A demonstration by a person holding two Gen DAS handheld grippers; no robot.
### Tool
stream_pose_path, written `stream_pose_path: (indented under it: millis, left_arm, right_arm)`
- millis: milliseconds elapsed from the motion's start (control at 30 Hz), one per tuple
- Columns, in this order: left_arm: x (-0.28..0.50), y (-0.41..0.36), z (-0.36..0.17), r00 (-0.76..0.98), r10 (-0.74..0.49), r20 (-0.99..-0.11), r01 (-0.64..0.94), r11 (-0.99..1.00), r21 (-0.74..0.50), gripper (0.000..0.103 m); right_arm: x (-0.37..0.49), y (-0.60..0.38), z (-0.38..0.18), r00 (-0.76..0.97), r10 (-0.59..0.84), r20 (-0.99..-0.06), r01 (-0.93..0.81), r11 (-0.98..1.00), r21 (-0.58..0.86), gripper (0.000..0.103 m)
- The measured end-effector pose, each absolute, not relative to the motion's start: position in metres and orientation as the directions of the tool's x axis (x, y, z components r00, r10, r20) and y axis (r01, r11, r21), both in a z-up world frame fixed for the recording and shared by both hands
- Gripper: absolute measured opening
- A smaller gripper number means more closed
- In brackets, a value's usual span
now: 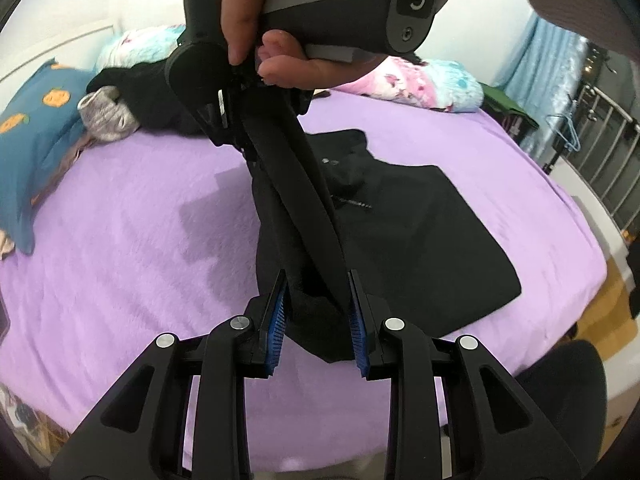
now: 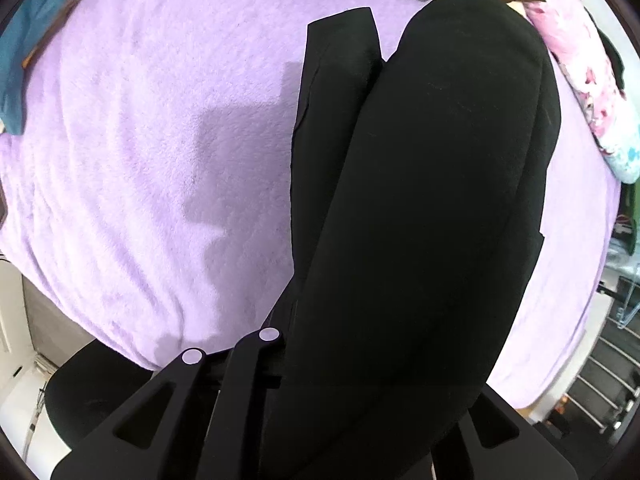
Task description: Fold large clothes
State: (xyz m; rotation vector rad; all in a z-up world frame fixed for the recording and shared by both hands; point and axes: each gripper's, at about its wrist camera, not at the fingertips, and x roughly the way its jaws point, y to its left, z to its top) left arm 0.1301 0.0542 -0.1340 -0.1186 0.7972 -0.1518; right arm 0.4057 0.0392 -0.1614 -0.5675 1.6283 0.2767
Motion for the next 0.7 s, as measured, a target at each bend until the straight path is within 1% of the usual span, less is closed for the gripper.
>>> stream_pose_path:
  millis: [67,167,233,367,567,700]
  left_arm:
    - [0.128,0.052,-0.132,0.697,-0.17,-0.697,0.096,0.985,-0.144,0.027]
    - [0.123,0.048,-0.126,0.716,-0.186,-0.673,0.126,0.982,-0.138,0.027]
    - [0.115,0.042,-0.118,0.736,-0.206,-0.645,0.164,0.979,-0.125,0.027]
    - [0.102,0.038,-0.103,0.769,-0.244,-0.591,0.203,0.97,-0.136,0.027]
    - [0.092,0.02,-0.092,0.78,-0.327,-0.533,0.296,0.944,-0.147,0.027]
    - [0.096,0.001,-0.098,0.737,-0.416,-0.533,0.382,0.906,-0.179,0.028]
  right_arm:
    - [0.402,0.032,-0.154,-0.047,-0.184,-0.982,-0.513,0.848,-0.134,0.007]
    - [0.407,0.014,-0.137,-0.039,-0.16,-0.986,-0.515,0.849,-0.117,0.006]
    - [0.41,-0.001,-0.128,-0.035,-0.134,-0.99,-0.499,0.861,-0.099,0.006]
    - [0.41,-0.023,-0.114,-0.037,-0.084,-0.996,-0.474,0.879,-0.057,0.006]
    - [0.41,-0.057,-0.101,-0.035,-0.022,-0.999,-0.435,0.9,-0.005,0.006]
    - [0.413,-0.076,-0.096,-0.035,0.012,-0.999,-0.415,0.909,0.026,0.006]
